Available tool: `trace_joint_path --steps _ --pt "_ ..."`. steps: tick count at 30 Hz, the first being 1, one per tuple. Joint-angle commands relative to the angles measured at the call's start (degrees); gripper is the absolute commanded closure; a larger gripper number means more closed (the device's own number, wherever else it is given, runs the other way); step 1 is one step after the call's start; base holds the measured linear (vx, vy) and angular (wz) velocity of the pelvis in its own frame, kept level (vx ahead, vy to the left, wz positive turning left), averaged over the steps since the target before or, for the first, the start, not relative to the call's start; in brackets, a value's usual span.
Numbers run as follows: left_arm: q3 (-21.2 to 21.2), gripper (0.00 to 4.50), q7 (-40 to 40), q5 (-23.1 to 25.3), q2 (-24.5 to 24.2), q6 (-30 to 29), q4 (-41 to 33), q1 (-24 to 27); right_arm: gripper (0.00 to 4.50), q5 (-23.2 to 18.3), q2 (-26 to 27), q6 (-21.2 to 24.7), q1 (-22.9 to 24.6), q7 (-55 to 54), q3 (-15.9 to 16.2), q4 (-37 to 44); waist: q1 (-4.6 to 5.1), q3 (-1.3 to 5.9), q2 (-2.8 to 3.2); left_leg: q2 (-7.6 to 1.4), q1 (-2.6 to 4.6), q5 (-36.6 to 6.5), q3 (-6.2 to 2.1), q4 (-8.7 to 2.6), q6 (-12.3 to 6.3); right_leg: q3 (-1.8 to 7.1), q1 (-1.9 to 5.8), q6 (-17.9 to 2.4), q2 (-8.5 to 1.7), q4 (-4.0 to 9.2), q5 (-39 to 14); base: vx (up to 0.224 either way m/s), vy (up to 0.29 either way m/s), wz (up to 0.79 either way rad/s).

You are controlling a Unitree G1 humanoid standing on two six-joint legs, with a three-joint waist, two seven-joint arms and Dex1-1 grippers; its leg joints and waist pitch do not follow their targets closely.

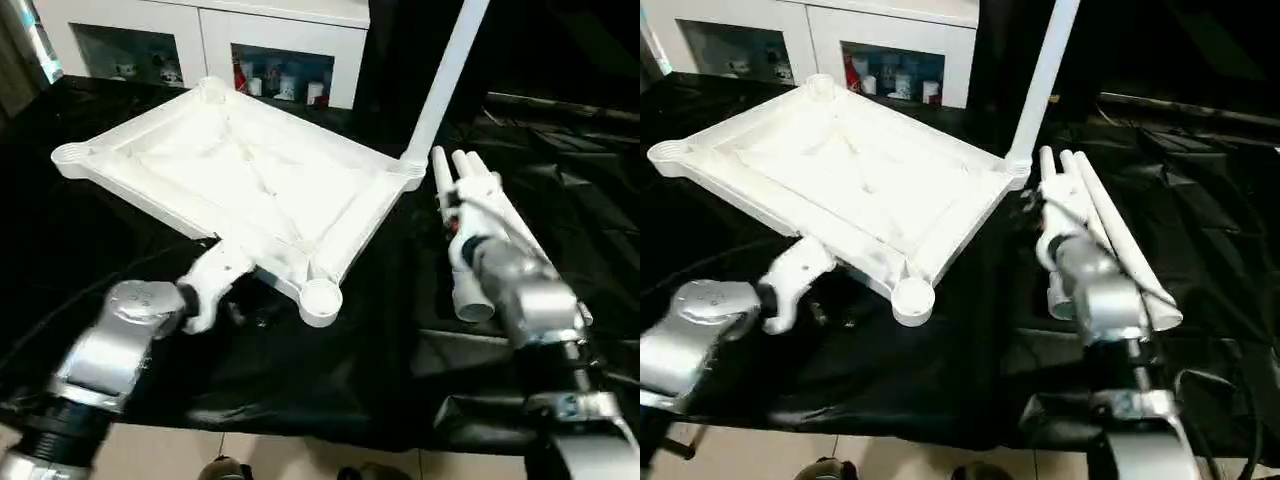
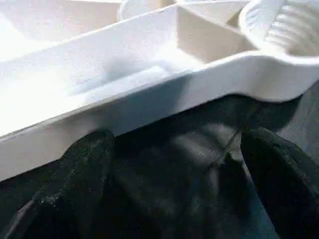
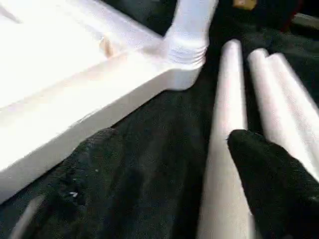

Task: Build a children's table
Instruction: Pick table leg

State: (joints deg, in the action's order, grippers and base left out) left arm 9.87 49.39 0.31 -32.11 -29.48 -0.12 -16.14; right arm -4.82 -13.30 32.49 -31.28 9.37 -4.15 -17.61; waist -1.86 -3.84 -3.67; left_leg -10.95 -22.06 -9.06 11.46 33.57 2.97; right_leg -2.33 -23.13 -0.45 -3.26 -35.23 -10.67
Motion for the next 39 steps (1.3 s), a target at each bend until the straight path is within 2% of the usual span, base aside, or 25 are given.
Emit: trace_joint_path --steps 1,5,7,9,10,12,13,14,15,19,20,21,22,26,27,29,30,31,33,35,39 --pt "-0.4 0.0 2.7 -1.1 -2.0 0.8 -2.5 -0.1 0.2 -1.1 -0.6 2.8 -0.5 1.0 -1.0 1.8 0.0 4.15 1.33 -2.03 1.82 -12.7 -1.11 -3.68 2.57 2.61 1.98 -9.0 -3.44 3.69 -8.4 0.0 0.0 0.0" --pt "-0.8 0.0 5.4 -1.4 -5.1 1.7 -3.3 -0.8 0.03 -1.7 -1.1 3.5 -0.9 1.9 -0.8 2.0 -0.01 4.09 1.31 -2.02 1.82 -12.6 -1.05 -3.64 2.61 2.65 1.99 -9.4 -3.53 3.7 -8.5 0.0 0.0 0.0" --pt "-1.2 0.0 6.0 -1.3 -5.9 3.3 -2.3 -2.4 0.03 -1.8 -1.5 4.0 -1.0 2.8 -0.3 2.2 -0.06 4.06 1.49 -2.0 1.9 -13.3 -1.11 -3.69 3.08 2.61 1.99 -9.4 -3.46 3.7 -9.1 0.0 0.0 0.0" --pt "-1.0 0.0 5.9 -1.0 -6.0 6.5 -0.3 -4.6 0.03 -1.8 -1.6 6.4 -1.0 2.8 -0.1 2.7 -0.24 4.08 1.58 -1.96 2.1 -13.6 -1.04 -3.64 3.39 2.65 1.85 -9.5 -3.45 3.75 -9.2 0.0 0.0 0.0" --pt "-0.9 0.0 5.9 -1.0 -6.0 7.1 0.0 -5.0 0.03 -1.7 -1.6 7.3 -1.0 2.6 0.0 2.9 -0.25 4.05 1.88 -1.97 2.06 -13.8 -1.14 -3.71 3.85 2.61 1.94 -9.6 -3.42 3.74 -8.9 0.0 0.0 0.0" --pt "-1.2 0.0 5.4 -1.7 -5.2 7.6 0.3 -6.1 0.03 -1.0 -1.7 9.1 -1.3 1.7 0.1 2.5 -0.33 4.16 1.75 -1.99 1.98 -13.3 -1.19 -3.68 4.34 2.59 2.1 -9.9 -3.55 3.45 -7.9 0.0 0.0 0.0" --pt "-1.5 0.0 5.0 -2.0 -4.5 8.5 0.6 -6.8 0.03 -0.6 -1.8 9.8 -1.8 1.0 0.0 1.6 -0.35 4.21 2.35 -1.93 1.99 -13.3 -1.25 -3.62 4.57 2.6 2.14 -10.0 -3.58 3.34 -7.7 0.0 0.0 0.0" --pt "-1.8 0.0 4.8 -2.5 -3.7 9.3 0.8 -7.5 0.03 -0.2 -1.8 11.1 -2.7 -0.3 -0.5 0.2 -0.24 4.25 2.36 -1.84 2.02 -13.4 -1.16 -3.52 4.86 2.6 2.08 -10.2 -3.5 3.41 -7.3 0.0 0.0 0.0" --pt "-2.0 0.0 4.8 -3.0 -3.2 9.3 0.7 -7.9 0.03 -0.1 -1.8 12.0 -3.4 -1.1 -1.0 -0.7 -0.14 4.28 2.05 -1.82 1.95 -13.7 -1.17 -3.51 5.06 2.57 2.22 -10.6 -3.5 3.39 -7.5 0.0 0.0 0.0" --pt "-2.4 0.0 5.8 -5.3 -1.5 8.5 0.1 -9.5 0.03 -0.8 -1.6 13.9 -6.0 -2.5 -2.5 -4.2 -0.15 4.3 2.08 -1.76 1.91 -13.6 -1.11 -3.3 5.01 2.67 2.24 -10.4 -3.59 3.35 -8.3 0.0 0.0 0.0" --pt "-2.3 0.0 6.6 -6.2 -1.0 8.2 -0.1 -10.2 0.03 -1.2 -1.7 14.9 -7.4 -3.3 -3.5 -6.3 -0.16 4.29 2.07 -1.69 1.94 -13.5 -1.06 -3.2 5.01 2.68 2.21 -10.7 -3.6 3.36 -8.4 0.0 0.0 0.0" --pt "-1.9 0.0 7.8 -7.6 -0.3 7.8 0.0 -11.6 0.03 -1.2 -2.2 16.7 -10.4 -4.4 -4.6 -11.1 -0.09 4.26 1.59 -1.67 1.91 -13.6 -1.02 -3.17 5.1 2.61 2.15 -10.8 -3.48 3.43 -8.9 0.0 0.0 0.0" --pt "-1.5 0.0 8.5 -8.0 -0.1 7.6 -0.1 -12.3 0.03 -1.3 -2.8 17.6 -12.3 -4.6 -5.0 -14.9 -0.18 4.27 1.8 -1.65 1.9 -13.7 -1.05 -3.08 5.25 2.61 2.17 -11.0 -3.54 3.31 -9.1 0.0 0.0 0.0" --pt "-0.8 0.0 9.3 -8.3 0.0 7.2 -0.1 -12.9 0.03 -1.6 -3.4 18.2 -15.2 -4.4 -5.5 -20.9 -0.19 4.3 1.84 -1.73 1.83 -13.5 -1.02 -2.97 5.23 2.62 2.23 -10.4 -3.61 3.27 -9.1 0.0 0.0 0.0" --pt "-0.7 0.0 9.5 -8.6 0.1 7.0 -0.4 -13.1 0.03 -2.3 -3.6 18.5 -16.7 -4.4 -6.3 -24.3 -0.13 4.36 1.56 -1.7 1.72 -12.9 -0.96 -2.92 5.01 2.62 2.32 -10.7 -3.59 3.22 -8.4 0.0 0.0 0.0" --pt "-0.7 0.0 9.6 -8.7 0.1 6.9 -0.5 -13.1 0.03 -2.6 -3.7 18.4 -17.3 -4.3 -6.6 -25.9 -0.16 4.33 1.7 -1.7 1.63 -12.8 -0.97 -2.85 4.93 2.59 2.32 -11.0 -3.63 3.13 -8.4 0.0 0.0 0.0" --pt "-0.5 0.0 9.9 -8.8 -0.2 6.8 -0.7 -13.1 0.03 -2.8 -3.9 17.7 -18.3 -3.6 -6.8 -28.6 -0.13 4.44 1.27 -1.76 1.61 -12.5 -0.93 -2.82 4.74 2.57 2.41 -11.1 -3.67 3.09 -8.1 0.0 0.0 0.0" --pt "-0.5 0.0 9.9 -8.8 -0.2 6.8 -0.7 -13.1 0.03 -2.8 -3.9 17.6 -18.4 -3.5 -6.8 -28.9 -0.26 4.39 1.42 -1.76 1.63 -12.5 -0.96 -2.84 4.65 2.57 2.4 -11.2 -3.71 3.06 -8.2 0.0 0.0 0.0" --pt "-0.5 0.0 10.2 -9.1 -0.5 6.4 -1.2 -13.1 0.03 -3.1 -4.2 17.4 -20.2 -2.2 -7.3 -33.5 -0.2 4.32 1.14 -1.81 1.61 -12.7 -0.87 -2.8 4.39 2.56 2.3 -11.3 -3.72 3.19 -9.1 0.0 0.0 0.0" --pt "-0.5 0.0 10.4 -9.3 -0.7 6.2 -1.4 -13.1 0.03 -3.0 -4.4 17.4 -21.0 -1.5 -7.3 -35.4 -0.27 4.35 1.22 -1.85 1.6 -12.5 -0.89 -2.76 4.41 2.55 2.32 -11.3 -3.76 3.09 -9.4 0.0 0.0 0.0" --pt "-0.3 0.0 11.6 -9.9 -1.4 5.0 -2.9 -12.8 0.39 -2.4 -5.2 17.2 -22.5 -0.3 -6.7 -38.8 -0.32 4.22 1.01 -1.93 1.62 -12.9 -0.89 -2.75 4.34 2.51 2.16 -11.2 -3.84 3.19 -10.8 0.0 0.0 0.0"
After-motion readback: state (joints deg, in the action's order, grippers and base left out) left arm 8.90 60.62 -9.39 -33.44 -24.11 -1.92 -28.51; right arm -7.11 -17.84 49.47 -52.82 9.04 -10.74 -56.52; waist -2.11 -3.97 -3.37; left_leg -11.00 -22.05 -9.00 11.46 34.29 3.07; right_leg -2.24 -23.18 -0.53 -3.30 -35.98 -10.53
